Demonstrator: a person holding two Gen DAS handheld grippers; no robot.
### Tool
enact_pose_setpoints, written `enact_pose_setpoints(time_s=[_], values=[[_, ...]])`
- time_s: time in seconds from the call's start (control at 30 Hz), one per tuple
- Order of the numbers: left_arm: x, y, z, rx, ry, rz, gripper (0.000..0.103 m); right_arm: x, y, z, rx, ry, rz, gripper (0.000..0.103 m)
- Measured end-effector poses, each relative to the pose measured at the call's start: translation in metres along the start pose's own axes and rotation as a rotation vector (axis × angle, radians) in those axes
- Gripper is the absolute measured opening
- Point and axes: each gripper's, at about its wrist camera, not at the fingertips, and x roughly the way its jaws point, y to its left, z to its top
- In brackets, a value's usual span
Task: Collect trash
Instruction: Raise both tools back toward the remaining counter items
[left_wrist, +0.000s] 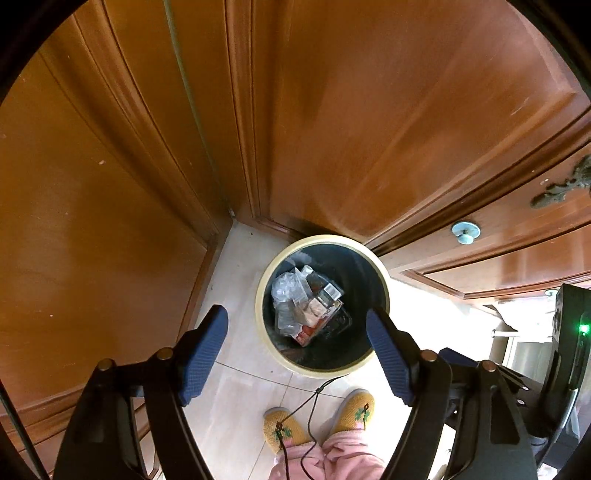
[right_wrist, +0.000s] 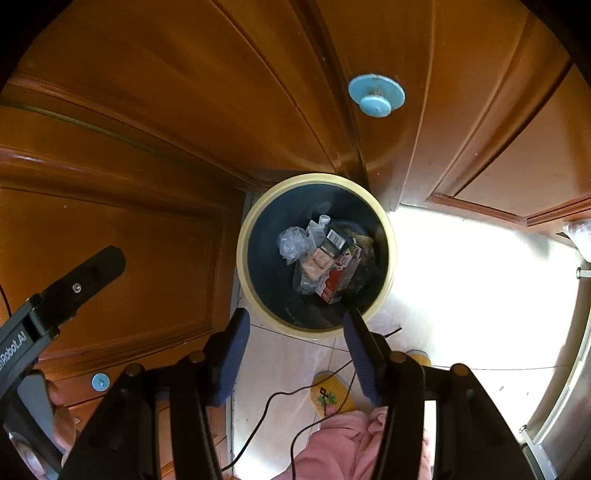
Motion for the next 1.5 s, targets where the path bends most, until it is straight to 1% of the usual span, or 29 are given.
enact_pose_setpoints(time_s=[0.17, 0.3, 0.4, 0.5, 0.63, 0.87, 1.0, 1.17, 1.3, 1.43, 1.5], values=[[-0.019, -0.006, 0.001, 0.016, -0.006, -0.001, 0.076, -0.018, 0.006, -0.001, -0.012, -0.024, 0.006, 0.053], [-0.048, -0.010, 0.005, 0.017, -0.012, -0.007, 0.076, -0.044, 0.014, -0.001, -0.017, -0.034, -0.002, 0.053], [-0.077, -0.014, 0.008, 0.024, -0.030, -0.010, 0.076, -0.071, 0.021, -0.001, -0.020, -0.048, 0.006, 0.053], [-0.114, -0.020, 0.013, 0.041, -0.056, -0.016, 0.076, -0.101, 0.031, -0.002, -0.040, -0.075, 0.009, 0.053], [-0.164, -0.032, 0.020, 0.082, -0.098, -0.023, 0.076, -0.150, 0.048, -0.007, -0.066, -0.113, 0.019, 0.053], [-0.261, -0.051, 0.030, 0.145, -0.208, -0.034, 0.076, -0.235, 0.074, -0.018, -0.098, -0.189, 0.039, 0.053], [-0.309, -0.059, 0.036, 0.181, -0.264, -0.044, 0.076, -0.278, 0.092, -0.027, -0.136, -0.230, 0.047, 0.053], [-0.364, -0.069, 0.041, 0.228, -0.341, -0.056, 0.076, -0.335, 0.114, -0.037, -0.177, -0.306, 0.054, 0.053], [-0.404, -0.080, 0.048, 0.268, -0.411, -0.063, 0.077, -0.376, 0.125, -0.041, -0.200, -0.393, 0.049, 0.053], [-0.443, -0.087, 0.052, 0.302, -0.525, -0.034, 0.083, -0.419, 0.128, -0.046, -0.206, -0.512, 0.026, 0.053], [-0.461, -0.090, 0.057, 0.308, -0.573, -0.017, 0.084, -0.437, 0.130, -0.044, -0.200, -0.560, 0.011, 0.053]])
